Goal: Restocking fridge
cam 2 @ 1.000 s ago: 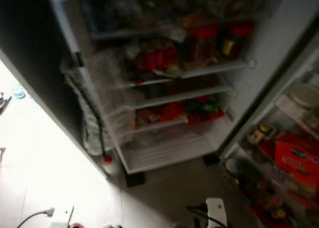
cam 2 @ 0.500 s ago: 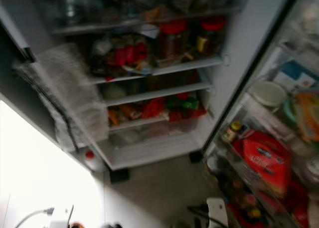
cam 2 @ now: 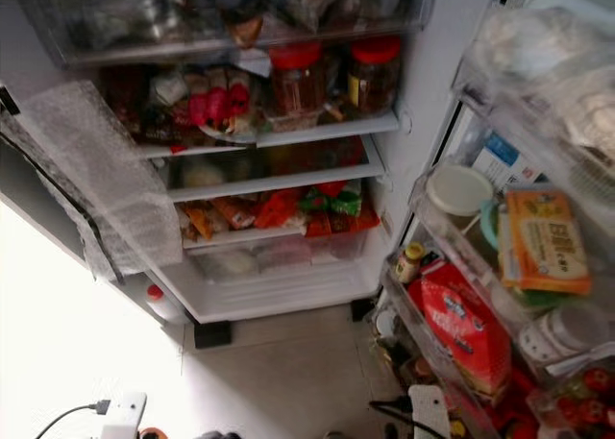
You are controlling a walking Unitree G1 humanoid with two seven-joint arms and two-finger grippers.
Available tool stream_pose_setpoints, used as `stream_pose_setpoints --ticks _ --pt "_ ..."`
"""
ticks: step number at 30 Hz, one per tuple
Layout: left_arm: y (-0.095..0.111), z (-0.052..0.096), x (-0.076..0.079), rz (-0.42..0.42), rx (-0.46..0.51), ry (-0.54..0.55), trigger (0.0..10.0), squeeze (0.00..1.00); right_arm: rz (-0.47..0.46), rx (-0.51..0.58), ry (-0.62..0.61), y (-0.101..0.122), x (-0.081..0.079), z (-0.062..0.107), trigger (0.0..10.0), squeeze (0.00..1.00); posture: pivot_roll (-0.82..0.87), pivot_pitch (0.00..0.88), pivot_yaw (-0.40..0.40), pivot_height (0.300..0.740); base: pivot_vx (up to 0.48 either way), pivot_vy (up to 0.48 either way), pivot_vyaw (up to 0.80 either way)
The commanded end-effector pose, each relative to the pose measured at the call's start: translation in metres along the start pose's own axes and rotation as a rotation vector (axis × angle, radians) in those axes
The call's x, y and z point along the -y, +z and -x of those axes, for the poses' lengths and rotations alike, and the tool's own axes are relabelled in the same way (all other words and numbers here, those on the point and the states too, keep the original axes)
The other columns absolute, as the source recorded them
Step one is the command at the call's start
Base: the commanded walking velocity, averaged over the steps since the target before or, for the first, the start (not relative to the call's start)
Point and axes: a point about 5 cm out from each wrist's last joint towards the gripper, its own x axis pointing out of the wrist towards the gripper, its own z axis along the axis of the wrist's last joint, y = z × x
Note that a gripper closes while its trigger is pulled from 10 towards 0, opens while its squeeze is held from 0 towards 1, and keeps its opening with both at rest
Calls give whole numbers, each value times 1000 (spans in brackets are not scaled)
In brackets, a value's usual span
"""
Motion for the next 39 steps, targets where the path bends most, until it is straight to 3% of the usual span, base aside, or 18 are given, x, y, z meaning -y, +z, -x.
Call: stream_pose_setpoints --ticks 1,10,12,19,24,25,28,31,36,37,38,39 --pt "-6 1 2 -11 -11 -23 10000 0 0 -29 12 -10 -5 1 10000 0 -122 179 -16 740 0 0 0" --pt "0 0 2 -51 12 -42 10000 0 8 -32 15 -10 -5 1 10000 0 -120 179 -15 740 0 0 0" --pt "3 0 3 -134 22 -54 10000 0 10 -33 14 -10 -5 1 10000 0 -119 179 -15 740 0 0 0" --pt "17 -1 -3 -250 91 -15 10000 0 14 -32 7 -11 -5 1 10000 0 -120 177 -13 740 0 0 0" --pt "38 -2 -6 -413 186 3 10000 0 18 -33 7 -11 -5 1 10000 0 -118 171 -12 740 0 0 0" --pt "53 -2 -4 -497 248 -12 10000 0 20 -34 8 -12 -5 1 10000 0 -118 170 -12 740 0 0 0" --pt "73 0 -3 -609 338 -20 10000 0 24 -33 9 -12 -5 1 10000 0 -116 166 -11 740 0 0 0" --pt "92 3 -8 -676 423 51 10000 0 26 -33 10 -12 -6 1 10000 0 -119 165 -10 740 0 0 0" --pt "114 8 -13 -545 527 127 10000 0 28 -33 9 -11 -5 1 10000 0 -118 168 -13 740 0 0 0" --pt "128 11 -14 -363 595 147 10000 0 30 -33 8 -11 -5 1 10000 0 -118 171 -15 740 0 0 0" --pt "128 11 -14 -363 595 147 10000 0 30 -33 8 -11 -5 1 10000 0 -118 171 -15 740 0 0 0" --pt "133 13 -14 -289 620 151 10000 0 31 -34 8 -11 -5 1 10000 0 -118 171 -15 740 0 0 0"
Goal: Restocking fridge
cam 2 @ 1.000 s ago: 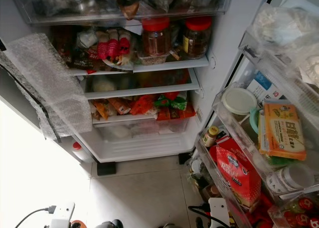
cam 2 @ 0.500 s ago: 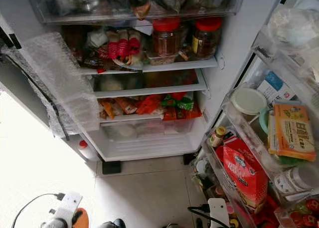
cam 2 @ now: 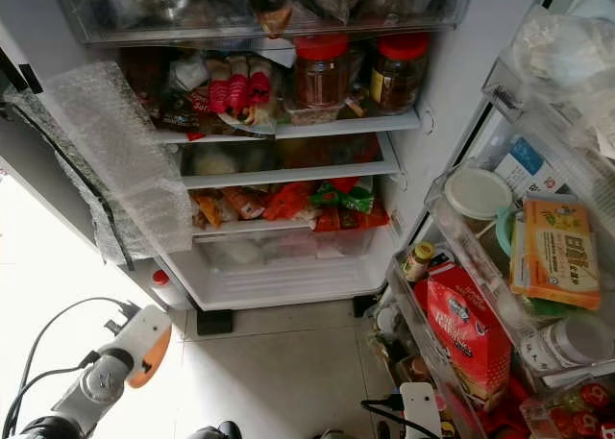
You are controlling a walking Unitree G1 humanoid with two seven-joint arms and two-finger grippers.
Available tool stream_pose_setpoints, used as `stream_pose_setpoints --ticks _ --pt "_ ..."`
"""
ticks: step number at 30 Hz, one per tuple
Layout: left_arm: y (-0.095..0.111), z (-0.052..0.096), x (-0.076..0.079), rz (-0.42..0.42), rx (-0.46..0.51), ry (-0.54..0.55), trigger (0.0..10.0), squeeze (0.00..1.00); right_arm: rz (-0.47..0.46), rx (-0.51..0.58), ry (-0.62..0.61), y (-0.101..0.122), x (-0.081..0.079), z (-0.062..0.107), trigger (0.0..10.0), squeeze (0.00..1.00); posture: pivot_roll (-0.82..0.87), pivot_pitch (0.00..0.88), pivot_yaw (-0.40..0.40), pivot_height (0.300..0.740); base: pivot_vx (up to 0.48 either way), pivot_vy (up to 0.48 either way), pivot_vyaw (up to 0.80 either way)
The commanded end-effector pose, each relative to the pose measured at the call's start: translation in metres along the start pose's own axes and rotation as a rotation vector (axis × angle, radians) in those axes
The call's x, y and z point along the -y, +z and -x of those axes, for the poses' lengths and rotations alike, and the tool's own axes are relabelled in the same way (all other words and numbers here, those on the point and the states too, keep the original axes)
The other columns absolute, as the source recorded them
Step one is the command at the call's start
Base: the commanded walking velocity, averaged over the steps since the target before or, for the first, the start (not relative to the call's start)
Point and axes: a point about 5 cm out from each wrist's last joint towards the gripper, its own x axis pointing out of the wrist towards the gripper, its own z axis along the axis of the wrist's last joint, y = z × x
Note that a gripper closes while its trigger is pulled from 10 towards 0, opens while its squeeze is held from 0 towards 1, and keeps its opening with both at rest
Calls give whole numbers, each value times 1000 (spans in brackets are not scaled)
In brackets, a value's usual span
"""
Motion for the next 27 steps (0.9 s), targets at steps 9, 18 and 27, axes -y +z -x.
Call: stream_pose_setpoints --ticks 9,18,27 --pt "19 -2 11 692 71 29 10000 0 4 -28 -1 -8 1 1 10000 0 -116 182 -20 740 0 0 0" --pt "24 5 33 1110 111 -160 10000 0 7 -27 3 -8 1 1 10000 0 -111 185 -23 740 0 0 0" --pt "38 10 37 1285 218 -279 10000 0 12 -25 8 -7 1 1 10000 0 -113 189 -30 740 0 0 0"
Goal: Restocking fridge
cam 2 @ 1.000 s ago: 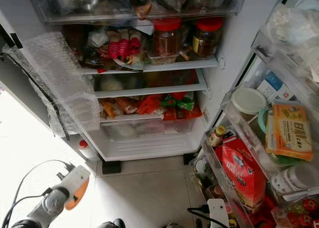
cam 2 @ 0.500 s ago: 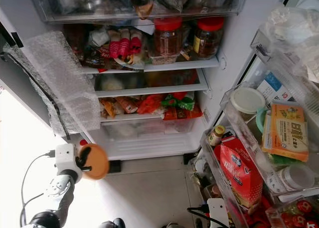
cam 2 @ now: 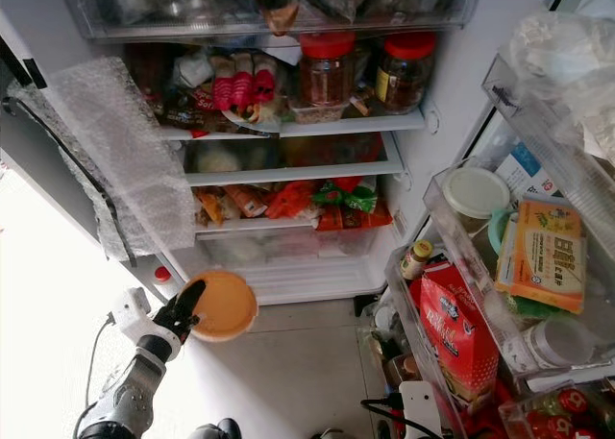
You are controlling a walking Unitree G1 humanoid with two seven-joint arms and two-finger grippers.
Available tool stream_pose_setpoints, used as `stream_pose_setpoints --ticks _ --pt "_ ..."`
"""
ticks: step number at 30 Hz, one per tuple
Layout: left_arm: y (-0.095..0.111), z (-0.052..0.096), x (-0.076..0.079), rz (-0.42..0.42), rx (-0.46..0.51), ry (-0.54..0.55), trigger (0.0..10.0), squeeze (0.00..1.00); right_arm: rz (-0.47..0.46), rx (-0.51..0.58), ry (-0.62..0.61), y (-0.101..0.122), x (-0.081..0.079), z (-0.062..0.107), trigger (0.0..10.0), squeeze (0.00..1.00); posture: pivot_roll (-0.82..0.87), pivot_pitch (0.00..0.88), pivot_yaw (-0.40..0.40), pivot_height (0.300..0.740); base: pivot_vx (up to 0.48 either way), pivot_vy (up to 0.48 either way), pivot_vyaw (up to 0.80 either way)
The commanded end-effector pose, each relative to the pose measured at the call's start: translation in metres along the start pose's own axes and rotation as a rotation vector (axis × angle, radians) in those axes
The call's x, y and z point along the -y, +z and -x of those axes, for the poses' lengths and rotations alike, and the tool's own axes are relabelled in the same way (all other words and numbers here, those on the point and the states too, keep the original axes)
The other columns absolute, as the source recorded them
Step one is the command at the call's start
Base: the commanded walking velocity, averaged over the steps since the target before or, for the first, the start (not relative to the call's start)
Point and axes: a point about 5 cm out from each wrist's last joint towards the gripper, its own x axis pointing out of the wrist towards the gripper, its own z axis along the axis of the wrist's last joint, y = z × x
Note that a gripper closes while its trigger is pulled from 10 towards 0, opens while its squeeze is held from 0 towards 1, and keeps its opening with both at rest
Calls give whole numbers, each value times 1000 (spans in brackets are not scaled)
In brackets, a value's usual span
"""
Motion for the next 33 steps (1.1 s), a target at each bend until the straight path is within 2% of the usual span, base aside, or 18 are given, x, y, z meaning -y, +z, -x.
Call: stream_pose_setpoints --ticks 1,3,7,26,33 --pt "0 5 -3 23 4 -8 10000 0 -3 -30 2 -10 1 2 10000 0 -116 191 -31 740 0 0 0" --pt "5 5 -4 29 18 -10 10000 0 -2 -29 3 -10 1 2 10000 0 -115 191 -31 740 0 0 0" --pt "10 2 2 -34 8 -52 10000 0 -1 -28 3 -10 1 2 10000 0 -111 194 -30 740 0 0 0" --pt "19 1 1 -10 20 -42 10000 0 0 -30 4 -12 0 2 10000 0 -113 189 -25 740 0 0 0" --pt "21 -2 3 -2 20 -53 10000 0 2 -31 6 -13 0 2 10000 0 -111 180 -25 740 247 0 0"
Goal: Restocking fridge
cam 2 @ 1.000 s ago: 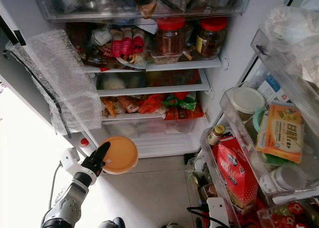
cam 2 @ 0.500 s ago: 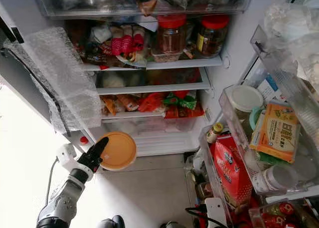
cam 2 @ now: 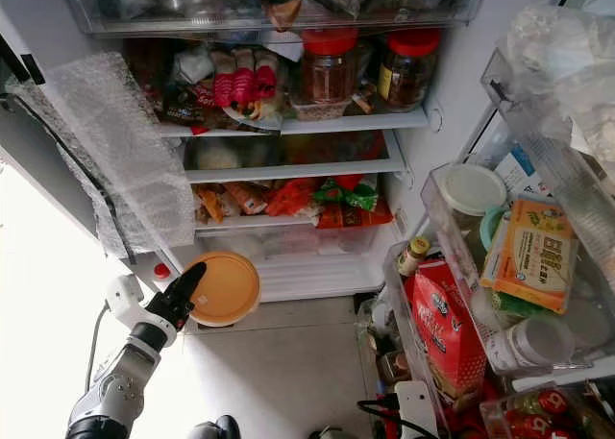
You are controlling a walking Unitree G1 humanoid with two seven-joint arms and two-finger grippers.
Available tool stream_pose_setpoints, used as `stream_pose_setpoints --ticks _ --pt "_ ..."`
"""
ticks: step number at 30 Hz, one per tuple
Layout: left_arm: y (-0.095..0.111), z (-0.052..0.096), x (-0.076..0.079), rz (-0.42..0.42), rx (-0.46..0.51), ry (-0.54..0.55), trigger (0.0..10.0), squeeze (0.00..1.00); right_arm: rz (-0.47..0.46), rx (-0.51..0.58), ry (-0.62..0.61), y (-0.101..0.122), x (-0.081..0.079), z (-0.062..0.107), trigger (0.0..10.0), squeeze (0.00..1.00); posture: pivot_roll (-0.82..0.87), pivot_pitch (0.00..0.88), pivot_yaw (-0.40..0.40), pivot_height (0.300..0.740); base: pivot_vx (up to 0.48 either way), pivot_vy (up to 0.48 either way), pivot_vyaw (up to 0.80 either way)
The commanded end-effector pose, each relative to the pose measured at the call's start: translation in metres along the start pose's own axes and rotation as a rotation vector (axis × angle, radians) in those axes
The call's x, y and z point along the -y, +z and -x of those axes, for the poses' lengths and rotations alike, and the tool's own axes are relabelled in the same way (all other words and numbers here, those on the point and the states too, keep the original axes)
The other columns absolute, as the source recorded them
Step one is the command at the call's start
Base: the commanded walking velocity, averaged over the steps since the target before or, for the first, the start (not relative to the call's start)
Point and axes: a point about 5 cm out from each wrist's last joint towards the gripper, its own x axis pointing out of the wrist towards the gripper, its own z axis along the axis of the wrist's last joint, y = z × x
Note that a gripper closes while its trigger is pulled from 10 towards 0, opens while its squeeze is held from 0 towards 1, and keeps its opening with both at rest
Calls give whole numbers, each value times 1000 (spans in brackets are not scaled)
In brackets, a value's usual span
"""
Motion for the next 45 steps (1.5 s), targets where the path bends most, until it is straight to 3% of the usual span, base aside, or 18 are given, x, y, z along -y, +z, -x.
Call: stream_pose_setpoints --ticks 1,28,45 --pt "3 -1 1 11 10 0 10000 0 -4 -21 -8 -8 2 1 10000 0 -111 180 -25 740 255 0 0" --pt "1 -3 6 18 -26 -37 10000 0 -7 -12 -9 -7 2 1 10000 0 -109 192 -30 740 272 0 0" --pt "-3 -4 15 58 -49 -88 10000 0 -4 2 -1 -5 2 1 10000 0 -108 197 -33 740 0 0 0"
